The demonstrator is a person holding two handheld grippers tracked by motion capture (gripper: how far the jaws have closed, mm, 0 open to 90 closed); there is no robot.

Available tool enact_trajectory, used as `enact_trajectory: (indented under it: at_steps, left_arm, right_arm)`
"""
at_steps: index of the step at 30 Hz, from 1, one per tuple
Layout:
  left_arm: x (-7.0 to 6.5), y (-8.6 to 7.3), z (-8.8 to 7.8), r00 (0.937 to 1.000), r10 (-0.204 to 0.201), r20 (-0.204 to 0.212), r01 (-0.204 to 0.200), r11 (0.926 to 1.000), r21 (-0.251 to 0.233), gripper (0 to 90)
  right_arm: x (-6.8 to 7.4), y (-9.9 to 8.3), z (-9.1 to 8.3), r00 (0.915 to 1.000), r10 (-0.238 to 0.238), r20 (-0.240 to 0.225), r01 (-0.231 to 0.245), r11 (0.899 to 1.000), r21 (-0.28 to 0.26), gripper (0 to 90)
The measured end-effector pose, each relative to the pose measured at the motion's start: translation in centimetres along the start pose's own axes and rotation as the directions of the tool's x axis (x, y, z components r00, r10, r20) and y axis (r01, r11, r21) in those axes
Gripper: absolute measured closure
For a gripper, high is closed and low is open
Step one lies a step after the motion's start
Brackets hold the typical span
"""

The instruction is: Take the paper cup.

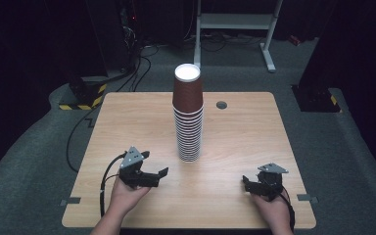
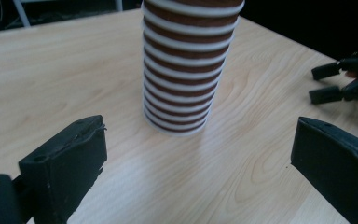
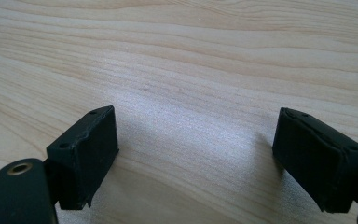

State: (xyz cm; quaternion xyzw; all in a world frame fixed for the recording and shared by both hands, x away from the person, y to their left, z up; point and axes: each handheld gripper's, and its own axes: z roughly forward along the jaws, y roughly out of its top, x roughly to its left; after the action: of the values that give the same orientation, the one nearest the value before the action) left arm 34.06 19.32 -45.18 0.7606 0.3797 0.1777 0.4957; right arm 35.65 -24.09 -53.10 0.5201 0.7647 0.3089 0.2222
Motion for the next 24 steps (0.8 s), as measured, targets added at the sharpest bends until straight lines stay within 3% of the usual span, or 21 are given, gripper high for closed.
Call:
enact_trajectory:
  at_steps: [14, 24]
  left_arm:
    - [-1.2, 5.7, -0.5, 0.9994, 0.034, 0.004, -0.034, 0.9940, -0.104, 4.0]
    - [-1.3, 7.2, -0.7, 0.9996, 0.023, 0.016, -0.020, 0.9896, -0.142, 4.0]
  right_arm:
    - [0.0, 0.0, 0.0, 0.9999, -0.012, -0.008, 0.011, 1.000, -0.001, 13.7]
    - [0.0, 0.0, 0.0, 0.9999, -0.011, -0.010, 0.011, 1.000, -0.001, 13.7]
